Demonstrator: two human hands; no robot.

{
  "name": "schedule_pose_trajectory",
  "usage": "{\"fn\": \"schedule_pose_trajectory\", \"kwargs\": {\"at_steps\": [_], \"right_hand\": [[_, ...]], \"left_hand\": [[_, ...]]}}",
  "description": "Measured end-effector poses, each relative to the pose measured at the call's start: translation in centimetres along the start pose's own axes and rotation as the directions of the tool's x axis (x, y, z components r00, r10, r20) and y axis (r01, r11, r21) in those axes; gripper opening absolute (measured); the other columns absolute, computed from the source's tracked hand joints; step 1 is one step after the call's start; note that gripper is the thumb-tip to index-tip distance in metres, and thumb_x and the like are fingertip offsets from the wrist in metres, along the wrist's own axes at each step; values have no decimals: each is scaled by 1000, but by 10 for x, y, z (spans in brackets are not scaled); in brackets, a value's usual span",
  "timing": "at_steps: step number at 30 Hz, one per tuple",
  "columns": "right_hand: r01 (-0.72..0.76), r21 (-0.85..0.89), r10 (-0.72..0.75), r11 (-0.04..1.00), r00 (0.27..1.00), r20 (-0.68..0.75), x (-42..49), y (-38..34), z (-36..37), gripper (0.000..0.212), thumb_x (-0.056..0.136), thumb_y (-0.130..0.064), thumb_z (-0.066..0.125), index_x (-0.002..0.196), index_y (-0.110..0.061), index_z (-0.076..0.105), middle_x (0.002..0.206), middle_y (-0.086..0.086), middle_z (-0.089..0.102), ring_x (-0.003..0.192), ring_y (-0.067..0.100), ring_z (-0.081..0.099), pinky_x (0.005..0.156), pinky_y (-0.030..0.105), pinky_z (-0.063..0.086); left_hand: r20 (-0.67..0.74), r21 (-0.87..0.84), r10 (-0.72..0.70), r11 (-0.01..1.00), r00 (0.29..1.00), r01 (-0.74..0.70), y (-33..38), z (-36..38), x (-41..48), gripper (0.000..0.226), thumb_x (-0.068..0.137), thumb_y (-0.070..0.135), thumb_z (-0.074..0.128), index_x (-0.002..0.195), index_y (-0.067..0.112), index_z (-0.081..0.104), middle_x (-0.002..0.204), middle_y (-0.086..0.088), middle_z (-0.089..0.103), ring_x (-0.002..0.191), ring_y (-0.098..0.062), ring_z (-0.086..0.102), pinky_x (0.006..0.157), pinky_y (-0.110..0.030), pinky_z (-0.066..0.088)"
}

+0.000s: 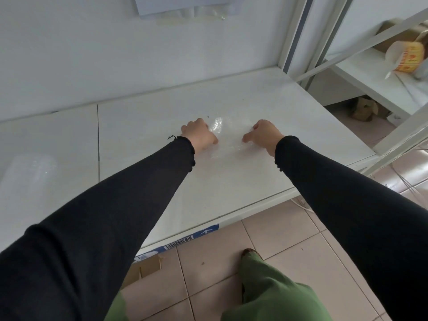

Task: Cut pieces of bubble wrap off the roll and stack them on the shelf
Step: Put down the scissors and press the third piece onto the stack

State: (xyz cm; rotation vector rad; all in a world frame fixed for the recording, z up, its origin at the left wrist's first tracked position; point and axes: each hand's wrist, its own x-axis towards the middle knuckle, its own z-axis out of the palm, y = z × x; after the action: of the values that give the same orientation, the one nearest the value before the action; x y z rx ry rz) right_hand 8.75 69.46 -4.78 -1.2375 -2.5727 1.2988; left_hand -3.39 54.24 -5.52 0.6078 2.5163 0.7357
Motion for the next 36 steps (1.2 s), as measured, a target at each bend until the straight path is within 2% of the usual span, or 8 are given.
{"fn": "schedule_pose_trajectory", "kwargs": {"at_steps": [5,7,10,13,17,21,25,36], "right_hand": [[80,510,-46,856,996,-78,-2,0,2,48,88,-6,70,125,-13,39,103,7,51,80,21,58,74,27,49],[157,549,-111,821,987,-117,1,-7,0,57,89,-7,70,132,-18,34,100,5,52,74,19,61,78,28,54],[241,494,-203,835,971,-130,15,-29,2,45,89,-12,70,124,-21,42,109,10,54,70,19,62,87,40,57],[331,385,-297,861,944,-147,39,-53,8,24,90,-13,67,111,-20,58,122,14,52,70,18,60,87,44,59],[399,289,-371,870,917,-147,78,-85,21,21,93,-17,65,113,-22,66,114,-4,49,72,15,63,82,31,60],[393,214,-376,894,919,-118,114,-105,37,27,95,-16,61,122,-17,64,104,-13,48,78,19,66,60,13,50],[404,117,-396,907,914,-85,150,-112,55,32,97,-18,57,128,-18,63,126,0,57,110,27,64,93,34,54],[391,-362,-411,846,911,26,173,-106,71,50,104,-22,30,153,-33,36,161,8,30,145,33,21,114,41,26]], "left_hand": [[-163,-524,53,841,985,-132,-6,-4,-10,59,88,5,59,136,22,30,85,-3,46,66,-19,51,53,-25,47],[-218,-612,53,770,975,-179,-10,-13,-8,78,91,7,60,151,34,19,84,-2,49,64,-16,54,61,-25,53],[-257,-671,75,704,963,-234,-16,-30,4,59,98,10,57,152,30,41,104,-5,58,71,-13,58,69,-20,57],[-251,-654,129,708,960,-266,-20,-46,23,34,103,17,56,136,19,64,132,-7,64,90,-9,63,70,-14,53],[-189,-564,141,795,972,-225,-26,-70,58,49,95,19,67,143,23,55,133,4,47,116,-11,58,101,-31,51],[-186,-490,93,854,978,-175,-39,-86,96,62,92,19,71,148,27,45,141,-7,41,123,-26,58,101,-33,49],[-202,-431,55,891,978,-139,-52,-89,130,65,91,17,71,150,20,43,150,-13,41,118,-24,59,106,-40,49],[-259,-92,-5,996,966,-19,-64,-90,149,60,92,49,59,148,32,48,147,-11,31,142,-33,23,111,-42,37]]}}
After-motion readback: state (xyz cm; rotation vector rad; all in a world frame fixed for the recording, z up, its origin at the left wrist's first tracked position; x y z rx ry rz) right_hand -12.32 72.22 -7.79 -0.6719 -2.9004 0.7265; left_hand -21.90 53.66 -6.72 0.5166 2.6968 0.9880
